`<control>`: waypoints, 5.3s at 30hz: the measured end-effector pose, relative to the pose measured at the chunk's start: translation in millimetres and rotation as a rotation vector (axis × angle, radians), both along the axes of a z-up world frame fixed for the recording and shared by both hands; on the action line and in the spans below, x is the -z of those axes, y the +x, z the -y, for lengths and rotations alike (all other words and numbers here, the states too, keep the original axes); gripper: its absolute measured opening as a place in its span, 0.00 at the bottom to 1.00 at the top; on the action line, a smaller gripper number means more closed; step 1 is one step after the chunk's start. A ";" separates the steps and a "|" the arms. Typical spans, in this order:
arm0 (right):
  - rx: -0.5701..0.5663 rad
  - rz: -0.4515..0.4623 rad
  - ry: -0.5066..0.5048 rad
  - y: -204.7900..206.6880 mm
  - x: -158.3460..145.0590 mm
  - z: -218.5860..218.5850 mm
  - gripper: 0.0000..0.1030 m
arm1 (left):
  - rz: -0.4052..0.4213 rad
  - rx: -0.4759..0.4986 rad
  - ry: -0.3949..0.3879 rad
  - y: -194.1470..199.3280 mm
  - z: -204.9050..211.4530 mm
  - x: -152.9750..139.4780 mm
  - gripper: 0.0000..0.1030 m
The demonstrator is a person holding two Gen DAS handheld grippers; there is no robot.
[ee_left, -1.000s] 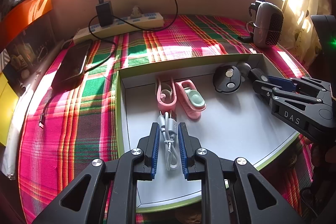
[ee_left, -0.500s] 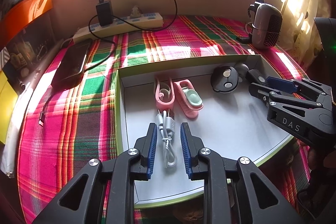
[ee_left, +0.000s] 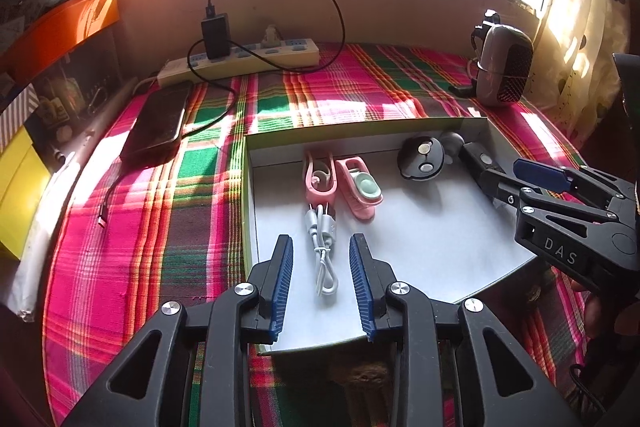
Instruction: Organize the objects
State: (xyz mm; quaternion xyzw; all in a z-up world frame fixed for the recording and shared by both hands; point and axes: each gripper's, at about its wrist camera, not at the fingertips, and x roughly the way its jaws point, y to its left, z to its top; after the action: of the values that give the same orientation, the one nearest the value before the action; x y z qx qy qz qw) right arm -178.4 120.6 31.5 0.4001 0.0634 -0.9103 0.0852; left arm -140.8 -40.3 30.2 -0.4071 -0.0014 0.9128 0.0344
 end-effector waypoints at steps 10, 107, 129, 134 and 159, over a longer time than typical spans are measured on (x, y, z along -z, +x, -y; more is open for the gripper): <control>0.000 -0.033 -0.041 31.0 -11.9 -3.9 0.42 | -0.038 0.006 -0.001 29.5 -3.8 -11.2 0.27; 0.001 0.076 -0.039 73.6 24.8 -30.3 0.38 | 0.067 0.003 0.129 57.7 3.6 19.1 0.33; -0.002 0.072 -0.043 74.7 24.9 -30.4 0.36 | 0.072 -0.054 0.093 56.4 14.8 24.9 0.33; -0.002 0.072 -0.043 74.8 25.1 -30.1 0.36 | 0.068 -0.044 0.103 56.9 14.8 25.0 0.33; 0.000 0.071 -0.040 75.0 25.1 -28.9 0.36 | 0.055 -0.062 0.063 52.9 13.1 26.1 0.30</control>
State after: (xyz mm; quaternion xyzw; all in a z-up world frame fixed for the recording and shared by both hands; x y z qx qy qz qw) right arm -103.4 149.5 6.4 0.4304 0.0424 -0.8966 0.0954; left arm -87.8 -53.4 4.0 -0.4307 -0.0435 0.9013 0.0188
